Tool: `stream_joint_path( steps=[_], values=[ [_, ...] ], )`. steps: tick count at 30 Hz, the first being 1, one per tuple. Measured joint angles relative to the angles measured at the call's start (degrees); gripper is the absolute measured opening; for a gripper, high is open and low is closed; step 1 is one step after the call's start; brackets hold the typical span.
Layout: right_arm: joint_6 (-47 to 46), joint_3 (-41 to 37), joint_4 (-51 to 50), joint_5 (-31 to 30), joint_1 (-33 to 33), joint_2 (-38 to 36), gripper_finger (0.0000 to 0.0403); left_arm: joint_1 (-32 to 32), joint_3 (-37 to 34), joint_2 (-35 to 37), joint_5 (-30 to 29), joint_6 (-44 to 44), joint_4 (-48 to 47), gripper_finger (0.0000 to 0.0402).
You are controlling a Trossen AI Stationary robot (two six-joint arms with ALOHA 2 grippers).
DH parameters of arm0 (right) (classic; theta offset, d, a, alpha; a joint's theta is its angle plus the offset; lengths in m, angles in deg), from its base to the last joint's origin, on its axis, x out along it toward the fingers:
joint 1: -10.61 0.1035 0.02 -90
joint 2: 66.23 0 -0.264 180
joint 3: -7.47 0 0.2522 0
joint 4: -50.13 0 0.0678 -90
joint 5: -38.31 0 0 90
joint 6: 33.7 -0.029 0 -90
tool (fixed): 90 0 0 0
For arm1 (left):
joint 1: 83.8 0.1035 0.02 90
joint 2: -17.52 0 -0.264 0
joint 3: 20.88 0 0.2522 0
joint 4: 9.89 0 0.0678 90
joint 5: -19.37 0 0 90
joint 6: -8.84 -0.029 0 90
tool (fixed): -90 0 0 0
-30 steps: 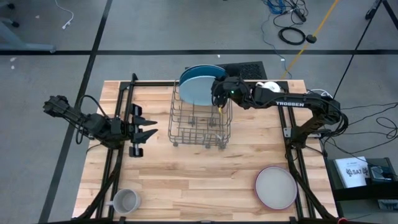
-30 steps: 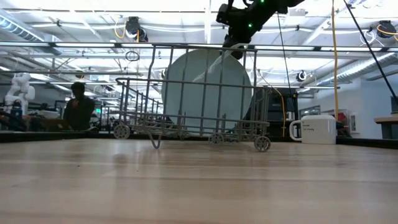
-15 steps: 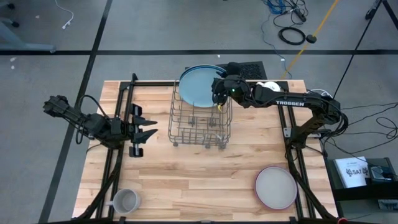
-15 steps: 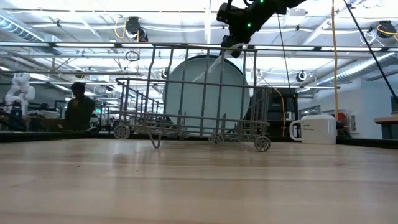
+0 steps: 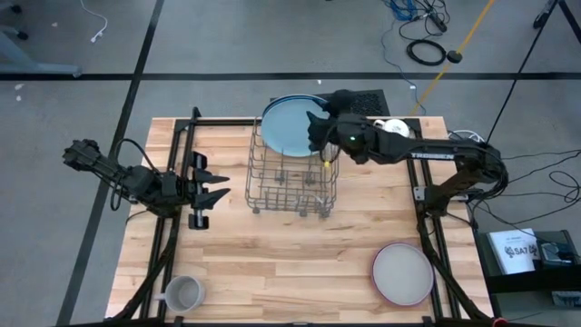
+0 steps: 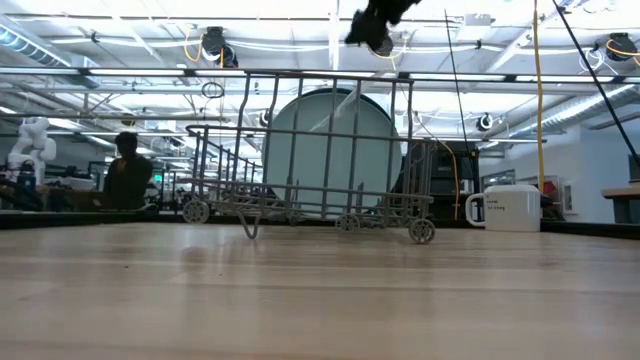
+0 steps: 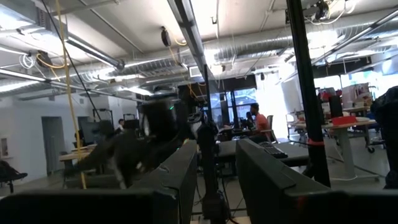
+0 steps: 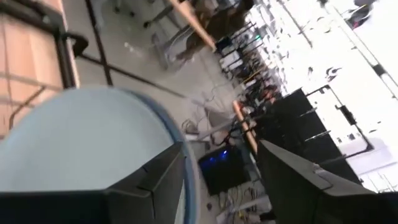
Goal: Sort dishes
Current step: Put the light blue plate into the dish rack
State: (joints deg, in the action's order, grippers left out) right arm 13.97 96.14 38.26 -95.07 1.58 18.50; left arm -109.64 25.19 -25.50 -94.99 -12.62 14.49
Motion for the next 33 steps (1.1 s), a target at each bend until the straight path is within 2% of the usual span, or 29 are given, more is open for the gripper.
stream_joint_path(
  steps=[3,6,11,17,25,30,33],
  values=[
    [0.1,1.6,-2.1,-1.9,2.8,-2.8,0.0189,0.0,0.0,0.0,0.0,0.0,0.4,0.0114],
    [-2.4,3.5,-8.9,-3.3,6.3,-6.8,0.0185,0.0,0.0,0.0,0.0,0.0,0.7,0.0114],
    [-16.4,8.1,-28.7,-1.7,13.0,-12.5,0.0175,0.0,0.0,0.0,0.0,0.0,2.1,0.0114],
    [-35.9,9.9,-48.0,11.8,18.2,-16.0,0.0162,0.0,0.0,0.0,0.0,0.0,3.6,0.0114],
    [-56.7,9.9,-71.5,30.4,21.6,-12.7,0.0150,0.0,0.0,0.0,0.0,-0.1,7.1,0.0114],
    [-68.3,9.8,-82.4,35.3,24.4,-9.3,0.0140,0.0,0.0,0.0,0.0,-0.4,8.1,0.0114],
    [-74.9,8.3,-85.0,38.2,26.6,-7.8,0.0136,0.0,0.0,0.0,0.0,-0.5,8.2,0.0114]
  ],
)
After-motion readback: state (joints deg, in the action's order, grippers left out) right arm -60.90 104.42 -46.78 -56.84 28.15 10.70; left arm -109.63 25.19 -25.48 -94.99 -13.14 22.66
